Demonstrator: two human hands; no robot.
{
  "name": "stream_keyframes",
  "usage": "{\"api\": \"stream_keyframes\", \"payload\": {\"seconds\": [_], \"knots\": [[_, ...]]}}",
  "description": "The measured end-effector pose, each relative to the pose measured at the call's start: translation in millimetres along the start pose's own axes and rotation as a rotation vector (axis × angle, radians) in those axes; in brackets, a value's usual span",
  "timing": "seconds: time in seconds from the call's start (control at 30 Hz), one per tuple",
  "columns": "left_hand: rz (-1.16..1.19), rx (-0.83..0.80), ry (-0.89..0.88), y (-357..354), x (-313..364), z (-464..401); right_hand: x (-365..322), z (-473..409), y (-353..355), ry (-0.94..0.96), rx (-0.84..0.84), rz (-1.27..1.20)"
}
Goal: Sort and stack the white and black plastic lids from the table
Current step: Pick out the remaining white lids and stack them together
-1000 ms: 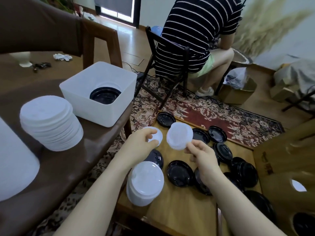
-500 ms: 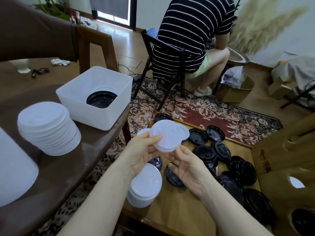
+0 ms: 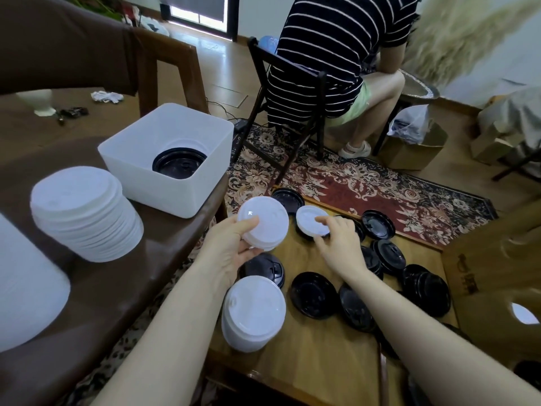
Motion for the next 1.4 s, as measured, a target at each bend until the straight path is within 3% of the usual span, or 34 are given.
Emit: {"api": "stream_keyframes", "payload": {"seconds": [0.13,0.27,0.4,0.5,0.6,0.7,0.83,1.07,1.17,1.3,1.4], "knots": [[0.017,0.016,0.016,1,1,0,11,-16,-16,0.035,-0.185,0.270],[0.017,-0.007,0.020,2,3,-2,12,-9,-20,0.084,-0.060,0.319],[0.016,-0.042,0.013,3,4,-2,8,5,-8,0.061,0.078,0.188],[0.004,-0.035,0.008,2,2,-2,-2,17,12,-0.157,0.256,-0.229],[-0.021,-0.021,0.004,0,-1,-2,-19,29,34,-0.506,0.400,-0.983],[-0.062,-0.024,-0.015,-4,-4,-1,-46,40,50,-0.642,0.393,-1.689],[-0.061,-0.065,-0.010,-10,-10,2,-76,56,61,-0.686,0.289,-1.981],[-0.146,-0.200,-0.030,-18,-15,8,-95,76,52,-0.665,0.171,-1.936],[-0.164,-0.194,-0.034,-15,-11,7,-90,80,58,-0.599,0.021,-1.664],[-0.307,-0.199,-0.041,-14,-10,8,-72,71,76,-0.486,0.115,-1.147],[-0.372,-0.229,-0.046,-19,-15,11,-72,65,88,-0.353,0.130,-1.009]]}}
Point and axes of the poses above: each hand's wrist, its own z-axis away from the middle knuckle, its own y-axis out of the back of the hand, x = y × z, the point moved 2 cm from there along -z, towards the middle knuckle, and after that the axes turned 14 degrees about y, right-handed, at the moved point
